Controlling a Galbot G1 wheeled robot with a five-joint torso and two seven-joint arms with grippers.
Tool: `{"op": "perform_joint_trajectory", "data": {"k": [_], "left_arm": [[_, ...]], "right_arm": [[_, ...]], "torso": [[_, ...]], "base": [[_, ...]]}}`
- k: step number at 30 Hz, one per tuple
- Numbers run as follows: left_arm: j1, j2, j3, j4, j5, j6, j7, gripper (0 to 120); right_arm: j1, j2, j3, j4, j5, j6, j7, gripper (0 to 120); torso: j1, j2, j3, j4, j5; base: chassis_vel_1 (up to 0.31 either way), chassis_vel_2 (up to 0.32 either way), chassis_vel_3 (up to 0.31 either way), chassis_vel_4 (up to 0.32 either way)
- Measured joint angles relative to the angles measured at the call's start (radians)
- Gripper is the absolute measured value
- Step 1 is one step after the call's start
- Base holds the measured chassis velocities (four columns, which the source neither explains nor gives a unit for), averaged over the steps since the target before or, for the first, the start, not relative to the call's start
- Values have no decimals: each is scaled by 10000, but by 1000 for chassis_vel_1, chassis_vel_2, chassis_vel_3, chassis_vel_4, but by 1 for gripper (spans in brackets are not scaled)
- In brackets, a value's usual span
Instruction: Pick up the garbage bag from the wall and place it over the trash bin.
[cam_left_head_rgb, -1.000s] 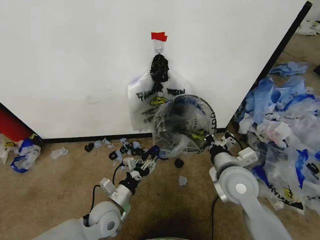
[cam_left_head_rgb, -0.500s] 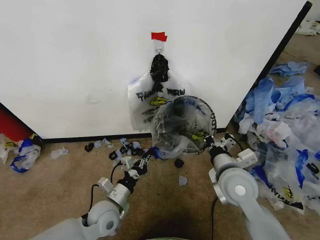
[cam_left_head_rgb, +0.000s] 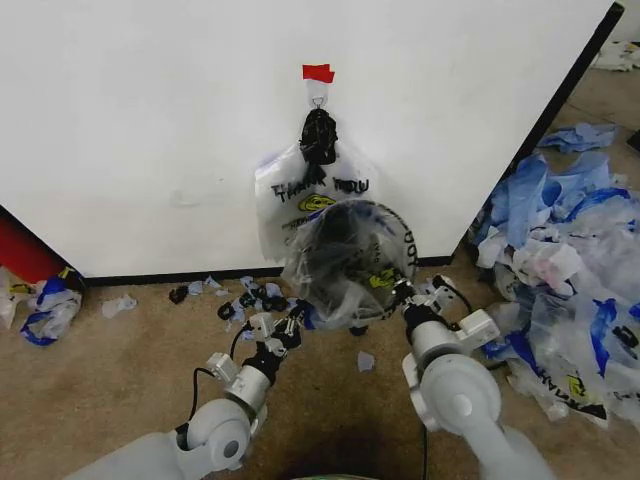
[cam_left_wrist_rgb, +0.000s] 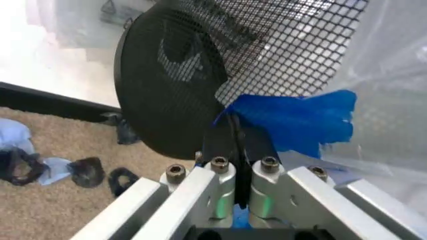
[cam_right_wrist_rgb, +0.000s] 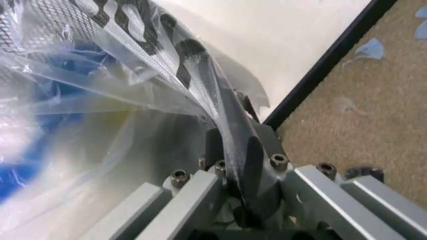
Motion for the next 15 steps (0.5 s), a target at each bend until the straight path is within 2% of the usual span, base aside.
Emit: {"op": "perform_joint_trajectory", "data": {"k": [15], "left_arm": [[13, -202, -61, 150, 79, -30, -287, 0]], "right_arm": [[7, 44, -141, 94, 92, 4, 156, 0]], "torso": [[0, 0, 0, 0, 1]], "base": [[0, 0, 0, 0]]}}
